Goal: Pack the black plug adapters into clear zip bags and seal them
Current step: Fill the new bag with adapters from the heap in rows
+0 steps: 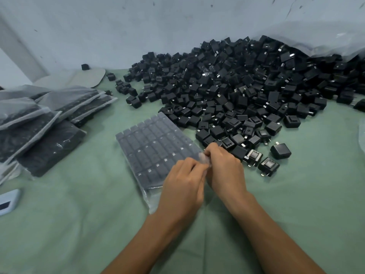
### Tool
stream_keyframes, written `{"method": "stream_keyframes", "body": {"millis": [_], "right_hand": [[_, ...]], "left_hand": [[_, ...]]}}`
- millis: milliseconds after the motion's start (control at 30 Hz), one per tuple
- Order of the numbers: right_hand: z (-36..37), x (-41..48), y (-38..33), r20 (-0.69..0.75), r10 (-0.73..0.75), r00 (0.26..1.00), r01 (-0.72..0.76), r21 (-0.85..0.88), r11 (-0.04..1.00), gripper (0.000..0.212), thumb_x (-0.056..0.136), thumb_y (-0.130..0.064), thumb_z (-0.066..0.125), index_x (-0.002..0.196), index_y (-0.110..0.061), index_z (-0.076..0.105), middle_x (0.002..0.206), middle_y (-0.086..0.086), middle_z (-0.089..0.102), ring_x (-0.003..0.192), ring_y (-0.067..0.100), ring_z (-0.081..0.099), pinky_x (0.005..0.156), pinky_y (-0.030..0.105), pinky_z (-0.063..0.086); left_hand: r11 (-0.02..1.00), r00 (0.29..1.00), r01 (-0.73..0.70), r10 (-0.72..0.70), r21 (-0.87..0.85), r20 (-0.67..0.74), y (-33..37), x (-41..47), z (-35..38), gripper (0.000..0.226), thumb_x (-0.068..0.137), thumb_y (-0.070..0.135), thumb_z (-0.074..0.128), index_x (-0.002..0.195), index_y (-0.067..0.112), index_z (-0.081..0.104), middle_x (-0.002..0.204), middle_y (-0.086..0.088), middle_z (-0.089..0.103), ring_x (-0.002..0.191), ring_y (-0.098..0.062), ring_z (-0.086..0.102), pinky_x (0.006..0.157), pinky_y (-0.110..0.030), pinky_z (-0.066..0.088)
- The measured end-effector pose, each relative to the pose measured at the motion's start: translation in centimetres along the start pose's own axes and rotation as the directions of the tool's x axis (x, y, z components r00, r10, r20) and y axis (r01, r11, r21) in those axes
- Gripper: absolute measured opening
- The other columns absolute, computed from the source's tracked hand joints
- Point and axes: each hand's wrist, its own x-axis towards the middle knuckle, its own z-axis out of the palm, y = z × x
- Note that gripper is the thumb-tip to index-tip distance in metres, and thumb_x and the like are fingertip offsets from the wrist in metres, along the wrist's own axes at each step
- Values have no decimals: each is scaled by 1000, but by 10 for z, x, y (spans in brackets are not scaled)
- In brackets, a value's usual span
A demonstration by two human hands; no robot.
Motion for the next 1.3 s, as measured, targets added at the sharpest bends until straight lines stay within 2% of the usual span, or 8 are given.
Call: {"method": "stream_keyframes", "body": {"millis": [267,467,733,833,933,1067,1167,1300], "right_hand": [[-2,-2,7,89,-65,994,59,69,996,16,94,-35,54,93,-21,47,87,-2,59,71,31,57,59,36,45],[-3,-2,2,113,-62,992,61,12,998,20,85,-38,39,92,-21,46,85,-3,58,71,33,56,56,35,42],[-3,-3,1,111,-21,994,22,-6,1000,15,87,-35,46,93,-22,50,86,-4,60,75,31,58,57,34,40],[-13,-4,-1,169,-18,985,10,50,999,18,85,-28,55,100,-19,56,94,-1,60,83,29,59,66,36,45],[-34,-23,5,201,-8,980,-6,66,998,42,85,-27,73,122,-27,54,116,-9,49,105,14,50,84,28,42],[-58,-63,-5,84,-264,961,262,36,964,10,95,-30,56,103,-28,62,97,-13,55,90,13,55,80,29,48],[-51,-61,-26,224,-507,833,517,16,856,11,90,-19,61,100,-20,65,96,-4,61,88,19,59,82,31,48],[-36,-29,-51,333,-556,761,577,45,816,16,88,-9,60,103,-11,63,99,8,65,94,30,61,84,40,50]], "left_hand": [[1000,1000,6,-6,-1,15,-2,-3,-2,13,91,10,64,101,9,73,89,-3,62,79,-26,56,71,-41,50],[1000,1000,-14,14,-5,7,-6,-5,-1,16,93,12,62,105,10,73,88,-2,62,80,-23,55,73,-35,49],[1000,1000,2,-2,-20,16,-6,-8,-1,19,91,8,65,108,12,73,92,0,64,83,-22,56,73,-31,47],[1000,997,-18,18,-7,75,-6,-12,-9,27,90,11,66,117,15,69,105,0,64,92,-21,56,81,-30,47],[999,993,16,-22,52,117,-12,-24,-22,39,85,16,69,122,22,61,107,1,56,94,-20,52,85,-29,42],[993,991,107,-111,57,72,-19,-25,-40,25,84,21,71,107,24,64,93,3,55,83,-22,56,78,-32,43],[990,982,117,-126,73,138,-16,-13,-47,21,94,27,57,114,25,63,100,2,54,90,-24,60,79,-37,51],[969,945,215,-238,121,226,-30,-2,-64,29,96,31,49,123,34,57,102,4,42,97,-23,58,82,-37,49]]}}
